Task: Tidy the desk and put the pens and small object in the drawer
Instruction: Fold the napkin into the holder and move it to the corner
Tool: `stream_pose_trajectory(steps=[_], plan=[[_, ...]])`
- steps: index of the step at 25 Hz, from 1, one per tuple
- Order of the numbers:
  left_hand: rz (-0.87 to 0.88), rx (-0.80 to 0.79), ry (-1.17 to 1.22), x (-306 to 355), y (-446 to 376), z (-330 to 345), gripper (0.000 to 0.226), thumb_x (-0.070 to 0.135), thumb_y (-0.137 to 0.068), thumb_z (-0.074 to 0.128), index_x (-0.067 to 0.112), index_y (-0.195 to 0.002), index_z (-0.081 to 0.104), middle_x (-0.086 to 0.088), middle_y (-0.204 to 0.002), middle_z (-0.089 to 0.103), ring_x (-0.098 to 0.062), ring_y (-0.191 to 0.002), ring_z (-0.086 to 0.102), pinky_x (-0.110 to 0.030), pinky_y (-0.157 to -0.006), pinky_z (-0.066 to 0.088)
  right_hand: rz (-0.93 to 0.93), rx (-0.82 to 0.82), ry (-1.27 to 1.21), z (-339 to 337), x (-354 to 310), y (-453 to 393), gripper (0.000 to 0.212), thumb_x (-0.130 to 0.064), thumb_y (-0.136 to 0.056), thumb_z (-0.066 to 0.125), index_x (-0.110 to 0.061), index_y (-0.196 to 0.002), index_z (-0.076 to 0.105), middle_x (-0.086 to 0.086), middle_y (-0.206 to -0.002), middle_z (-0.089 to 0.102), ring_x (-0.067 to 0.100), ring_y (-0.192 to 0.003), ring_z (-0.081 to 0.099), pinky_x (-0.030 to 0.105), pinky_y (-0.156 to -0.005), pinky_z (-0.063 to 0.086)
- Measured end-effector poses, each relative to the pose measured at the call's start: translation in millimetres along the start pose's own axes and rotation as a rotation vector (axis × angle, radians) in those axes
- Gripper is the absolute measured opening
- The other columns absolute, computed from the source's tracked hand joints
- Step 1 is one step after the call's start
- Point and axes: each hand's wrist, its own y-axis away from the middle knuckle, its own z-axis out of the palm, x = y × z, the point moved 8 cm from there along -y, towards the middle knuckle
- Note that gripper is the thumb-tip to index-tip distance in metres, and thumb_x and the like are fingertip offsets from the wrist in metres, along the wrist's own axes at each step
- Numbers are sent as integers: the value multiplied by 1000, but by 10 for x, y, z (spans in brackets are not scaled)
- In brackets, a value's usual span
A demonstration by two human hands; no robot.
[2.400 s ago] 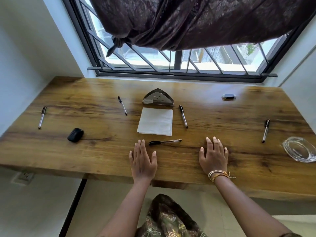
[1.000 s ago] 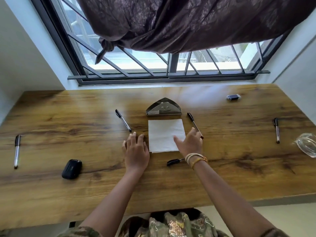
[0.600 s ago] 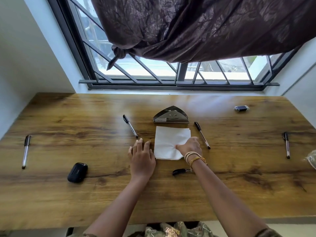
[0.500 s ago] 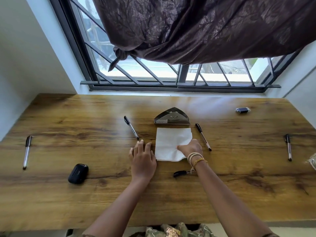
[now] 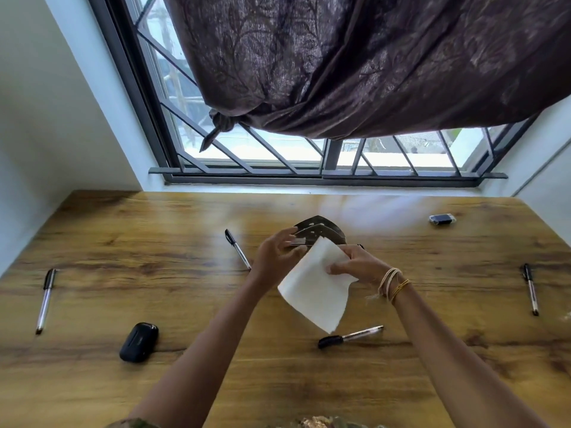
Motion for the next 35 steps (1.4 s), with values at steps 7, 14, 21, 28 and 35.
stream_pose_trajectory(steps=[7, 14, 21, 28, 35], plan=[[-515, -657, 606, -259, 213, 375, 72, 55, -63, 79, 12, -119, 62, -14, -110, 69, -32, -101, 66, -43, -82, 56, 43, -374, -494, 186, -268, -30, 43, 0, -76, 66, -10, -117, 63, 13, -110, 67, 34, -102, 64, 48, -88, 56], [-519, -221, 578, -607, 124, 130, 47, 24, -63, 88, 12, -104, 68, -13, -99, 75, -32, -89, 72, -46, -70, 59, 119, -56, -683, 169, 61, -145, 62, -11, -70, 75, -4, -128, 55, 20, -115, 66, 37, -105, 64, 52, -88, 54], [-646, 113, 714, -775, 336, 146, 34, 0, -79, 72, -2, -110, 60, -19, -99, 69, -34, -86, 68, -44, -66, 58, 328, 317, -493, 353, 492, -40, 46, -8, -71, 81, 5, -111, 62, 21, -104, 69, 36, -91, 68, 50, -80, 58], [-779, 62, 482, -786, 378, 118, 13, 8, -93, 53, 0, -104, 55, -18, -96, 68, -34, -88, 67, -49, -76, 56, 79, 554, 221, 154, 39, -62, 8, -15, -76, 73, -16, -78, 65, -1, -73, 62, 18, -71, 61, 15, -48, 42], [-853, -91, 653, -698, 286, 304, 24, 13, -101, 38, -3, -96, 56, -18, -77, 72, -29, -70, 71, -42, -56, 56, -106, 462, 432, 439, -158, -69, 20, -15, -86, 61, -19, -100, 76, -4, -84, 73, 5, -66, 59, 7, -48, 33]])
